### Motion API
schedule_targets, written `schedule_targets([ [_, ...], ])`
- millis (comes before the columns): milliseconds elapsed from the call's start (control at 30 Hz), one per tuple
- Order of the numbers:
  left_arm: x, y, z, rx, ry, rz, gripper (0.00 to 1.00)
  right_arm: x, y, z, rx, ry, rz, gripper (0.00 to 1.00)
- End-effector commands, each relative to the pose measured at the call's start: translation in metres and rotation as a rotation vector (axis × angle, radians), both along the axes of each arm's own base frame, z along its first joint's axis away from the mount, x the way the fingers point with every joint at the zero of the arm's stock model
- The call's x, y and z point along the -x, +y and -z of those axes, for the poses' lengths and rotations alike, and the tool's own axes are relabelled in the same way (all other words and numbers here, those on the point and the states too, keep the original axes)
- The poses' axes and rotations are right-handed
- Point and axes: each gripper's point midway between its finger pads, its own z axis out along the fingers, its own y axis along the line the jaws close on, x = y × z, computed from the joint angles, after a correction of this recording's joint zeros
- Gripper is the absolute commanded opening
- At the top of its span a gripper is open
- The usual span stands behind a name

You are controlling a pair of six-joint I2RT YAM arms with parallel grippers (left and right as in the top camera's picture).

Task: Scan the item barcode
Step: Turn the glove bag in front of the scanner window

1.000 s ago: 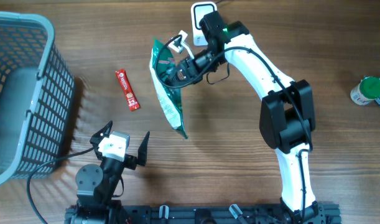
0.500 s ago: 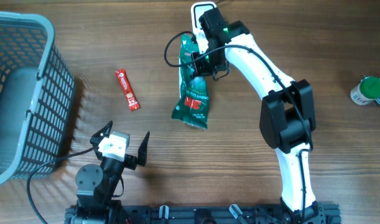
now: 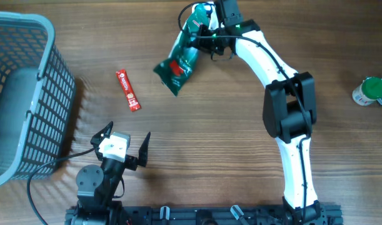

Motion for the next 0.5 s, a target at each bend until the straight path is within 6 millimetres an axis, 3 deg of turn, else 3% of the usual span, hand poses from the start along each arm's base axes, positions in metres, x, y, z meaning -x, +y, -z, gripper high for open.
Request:
schedule_targets([
  [0,0.001,-0.003,0.002,-0.011,0.000,0.022,1.00,-0.026,0.006,-0.033,-0.126,0.000,0.156,0.05],
  [200,0.001,-0.003,0.002,-0.011,0.000,0.022,1.00,-0.034,0.006,-0.031,-0.272,0.158,0.336,0.05],
  [333,0.001,-0.003,0.002,-0.011,0.000,0.022,1.00,-0.027,0.022,-0.040,-0.343,0.191,0.290,0.05],
  [467,0.001,-0.003,0.002,-0.011,0.000,0.022,1.00,-0.018,0.028,-0.037,-0.390,0.295,0.308,0.05],
])
